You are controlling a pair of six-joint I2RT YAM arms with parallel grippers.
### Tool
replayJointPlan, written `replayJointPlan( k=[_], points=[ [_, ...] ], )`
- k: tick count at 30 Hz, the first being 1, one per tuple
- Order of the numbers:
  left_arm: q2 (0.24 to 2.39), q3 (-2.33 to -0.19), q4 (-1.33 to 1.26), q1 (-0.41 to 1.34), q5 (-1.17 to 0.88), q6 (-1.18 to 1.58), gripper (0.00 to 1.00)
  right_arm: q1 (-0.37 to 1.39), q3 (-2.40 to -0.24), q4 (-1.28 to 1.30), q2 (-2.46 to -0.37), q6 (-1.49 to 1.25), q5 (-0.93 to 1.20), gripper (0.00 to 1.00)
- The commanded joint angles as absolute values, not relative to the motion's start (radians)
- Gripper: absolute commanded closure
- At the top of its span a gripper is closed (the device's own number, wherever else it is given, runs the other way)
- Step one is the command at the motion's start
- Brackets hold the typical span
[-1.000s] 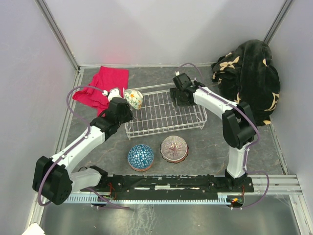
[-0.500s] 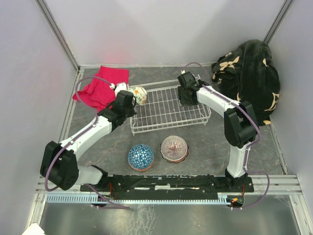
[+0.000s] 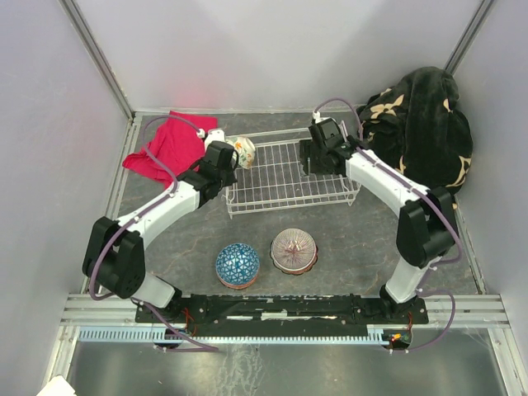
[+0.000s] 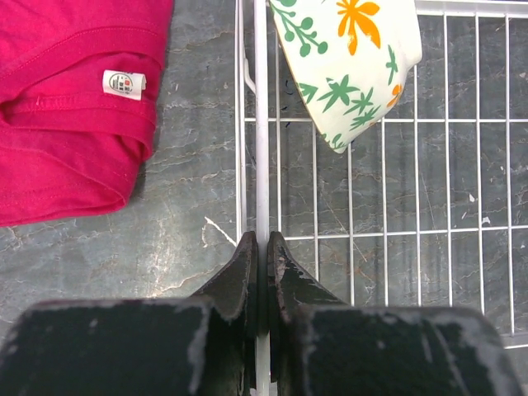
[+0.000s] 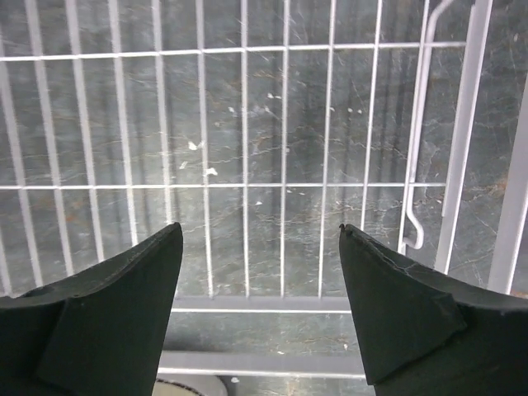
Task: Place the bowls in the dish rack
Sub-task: Adjust the dish rack at the center of the board, then adjust the bowl in the dish rack.
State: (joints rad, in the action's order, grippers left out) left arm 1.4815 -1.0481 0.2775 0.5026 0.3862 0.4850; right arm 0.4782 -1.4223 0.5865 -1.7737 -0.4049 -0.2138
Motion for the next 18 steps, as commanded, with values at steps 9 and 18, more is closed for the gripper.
replayJointPlan(
  k=[9, 18],
  points=[
    [1.504, -1.086, 0.174, 0.521, 0.394, 0.456, 0.97, 0.555, -1.459, 0.331, -1.703, -0.379, -0.004, 0.15],
    [1.525, -1.092, 0.169, 0.523, 0.373, 0.451, 0.97, 0.547, -1.552, 0.128, -1.902, -0.372, 0.174, 0.07]
  ],
)
